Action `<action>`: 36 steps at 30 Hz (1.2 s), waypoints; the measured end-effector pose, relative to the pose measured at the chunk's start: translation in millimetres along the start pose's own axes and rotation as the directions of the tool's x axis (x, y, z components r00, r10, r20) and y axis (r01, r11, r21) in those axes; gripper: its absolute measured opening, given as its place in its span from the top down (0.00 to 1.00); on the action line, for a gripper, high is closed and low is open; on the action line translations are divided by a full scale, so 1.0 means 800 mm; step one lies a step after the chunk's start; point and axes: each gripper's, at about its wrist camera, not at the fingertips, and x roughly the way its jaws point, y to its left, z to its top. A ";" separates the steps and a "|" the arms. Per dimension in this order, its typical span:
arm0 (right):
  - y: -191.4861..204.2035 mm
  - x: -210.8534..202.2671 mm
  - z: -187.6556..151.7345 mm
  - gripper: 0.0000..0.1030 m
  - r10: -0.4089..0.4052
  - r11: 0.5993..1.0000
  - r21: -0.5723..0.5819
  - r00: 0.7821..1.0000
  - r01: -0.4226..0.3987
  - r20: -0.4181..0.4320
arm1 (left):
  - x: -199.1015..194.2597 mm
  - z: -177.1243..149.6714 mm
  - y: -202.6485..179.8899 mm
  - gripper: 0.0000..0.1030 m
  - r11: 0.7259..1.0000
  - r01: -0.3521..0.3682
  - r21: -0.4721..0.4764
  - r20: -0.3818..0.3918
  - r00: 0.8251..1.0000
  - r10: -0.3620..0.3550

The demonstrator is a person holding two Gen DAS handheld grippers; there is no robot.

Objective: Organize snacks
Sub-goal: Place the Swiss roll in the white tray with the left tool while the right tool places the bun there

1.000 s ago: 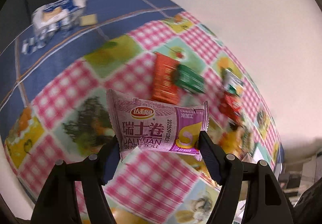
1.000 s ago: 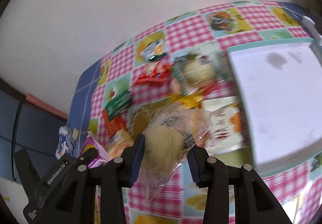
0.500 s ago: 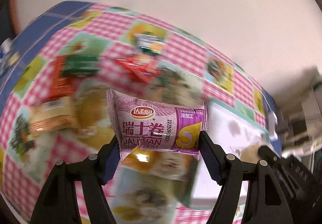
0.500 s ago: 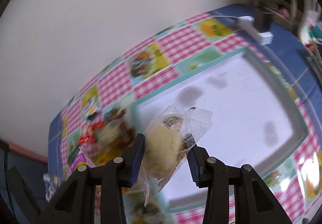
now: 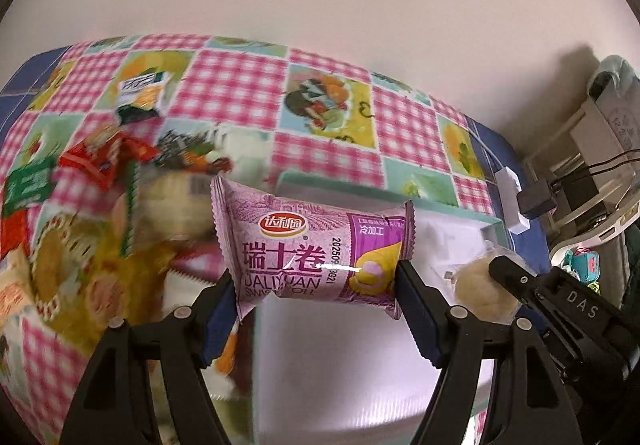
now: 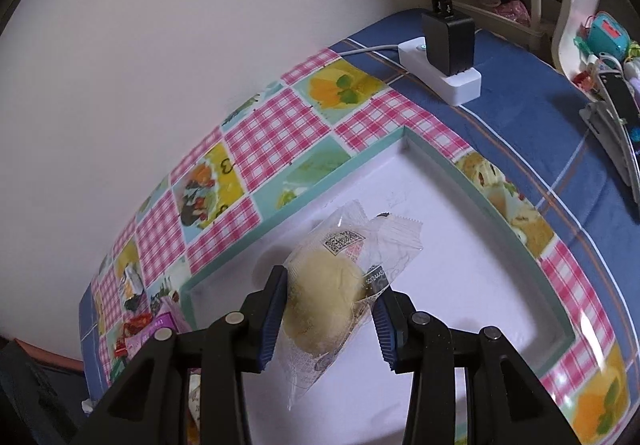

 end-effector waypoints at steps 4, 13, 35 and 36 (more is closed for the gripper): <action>-0.001 0.012 0.014 0.58 0.008 1.000 -0.022 1.000 -0.008 0.013 | 0.017 0.006 -0.007 0.27 1.000 0.014 0.012 -0.003 1.000 -0.014; -0.005 0.044 0.020 0.57 0.006 1.000 -0.029 1.000 -0.007 -0.009 | 0.048 0.011 -0.017 0.25 0.999 0.024 0.033 -0.016 1.000 -0.023; -0.020 0.022 0.003 0.23 -0.030 1.000 0.008 0.999 0.030 -0.025 | -0.011 0.017 0.035 0.06 0.995 -0.085 -0.055 0.003 0.996 0.085; -0.018 0.018 -0.001 0.21 -0.028 1.000 0.000 0.999 0.028 -0.022 | -0.014 0.016 0.039 0.06 0.994 -0.094 -0.058 0.006 0.995 0.095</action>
